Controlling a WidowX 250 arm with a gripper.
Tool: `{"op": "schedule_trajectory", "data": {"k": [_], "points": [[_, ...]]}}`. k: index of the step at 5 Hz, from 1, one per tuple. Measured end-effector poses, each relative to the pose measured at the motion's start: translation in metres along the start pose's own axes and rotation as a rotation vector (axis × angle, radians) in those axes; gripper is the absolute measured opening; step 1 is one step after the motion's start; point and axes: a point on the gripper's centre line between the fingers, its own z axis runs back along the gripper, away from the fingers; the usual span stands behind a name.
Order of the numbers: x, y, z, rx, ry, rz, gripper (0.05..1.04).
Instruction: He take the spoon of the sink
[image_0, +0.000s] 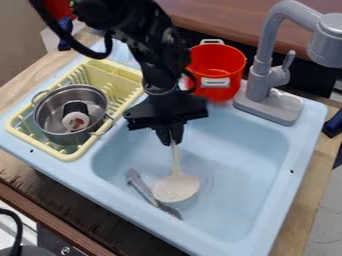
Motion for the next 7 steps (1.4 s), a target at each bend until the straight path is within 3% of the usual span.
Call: {"op": "schedule_trajectory", "data": {"k": [1, 2, 4, 6, 7], "points": [[-0.004, 0.0, 0.006, 0.029, 0.07, 0.114, 0.064], [-0.006, 0.001, 0.006, 0.04, 0.08, 0.134, 0.064], [-0.026, -0.003, 0.039, -0.059, 0.272, 0.254, 0.064], [-0.053, -0.013, 0.061, -0.082, 0.466, 0.38, 0.064], [-0.059, -0.029, 0.062, -0.096, 0.468, 0.438, 0.064]]}}
